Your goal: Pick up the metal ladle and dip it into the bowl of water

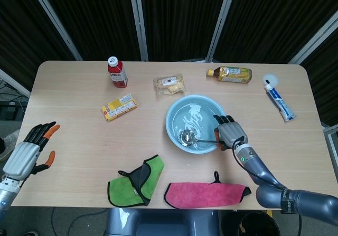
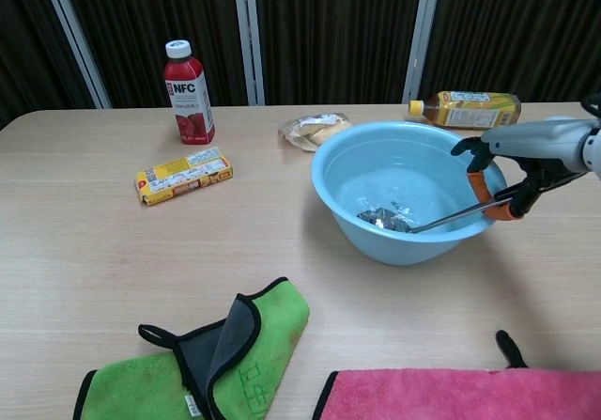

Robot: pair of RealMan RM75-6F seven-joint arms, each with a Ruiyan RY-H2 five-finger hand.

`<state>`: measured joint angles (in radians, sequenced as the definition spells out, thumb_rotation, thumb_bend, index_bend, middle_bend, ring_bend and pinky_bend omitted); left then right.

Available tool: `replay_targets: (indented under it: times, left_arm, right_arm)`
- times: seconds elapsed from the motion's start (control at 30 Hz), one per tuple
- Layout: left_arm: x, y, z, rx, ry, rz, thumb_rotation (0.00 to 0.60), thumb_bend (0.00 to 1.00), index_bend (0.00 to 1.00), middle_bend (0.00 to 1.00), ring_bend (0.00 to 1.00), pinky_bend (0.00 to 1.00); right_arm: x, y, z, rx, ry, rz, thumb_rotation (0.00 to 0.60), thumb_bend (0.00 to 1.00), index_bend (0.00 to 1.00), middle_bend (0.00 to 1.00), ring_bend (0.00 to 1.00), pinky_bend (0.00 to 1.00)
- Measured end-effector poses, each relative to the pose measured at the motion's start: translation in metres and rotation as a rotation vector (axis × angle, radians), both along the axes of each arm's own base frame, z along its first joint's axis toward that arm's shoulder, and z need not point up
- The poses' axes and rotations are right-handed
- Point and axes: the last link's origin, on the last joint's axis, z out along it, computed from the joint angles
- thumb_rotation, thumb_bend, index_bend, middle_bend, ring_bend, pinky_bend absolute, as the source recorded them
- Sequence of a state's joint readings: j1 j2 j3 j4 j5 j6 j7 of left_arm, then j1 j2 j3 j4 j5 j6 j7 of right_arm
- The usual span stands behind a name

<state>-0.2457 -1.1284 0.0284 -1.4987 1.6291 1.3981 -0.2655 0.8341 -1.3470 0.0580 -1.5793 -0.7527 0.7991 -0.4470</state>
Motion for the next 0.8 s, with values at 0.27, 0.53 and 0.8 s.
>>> replay_targets:
  times: [0.27,0.53,0.8]
  left_arm:
    - [0.000,-0.002,0.002,0.002,-0.005,-0.009,0.600,0.57,0.05,0.00,0.00,0.00]
    - [0.003,-0.005,0.001,-0.007,-0.010,-0.024,0.600,0.58,0.05,0.00,0.00,0.00]
    - [0.003,-0.007,0.001,-0.015,-0.016,-0.034,0.600,0.57,0.05,0.00,0.00,0.00]
  right_arm:
    - [0.011,0.004,0.007,-0.001,-0.032,-0.004,0.600,0.41,0.66,0.00,0.00,0.00]
    - [0.022,0.009,0.033,-0.013,-0.100,-0.022,0.600,0.41,0.66,0.00,0.00,0.00]
    - [0.030,0.011,0.053,-0.015,-0.193,-0.044,0.600,0.41,0.66,0.00,0.00,0.00]
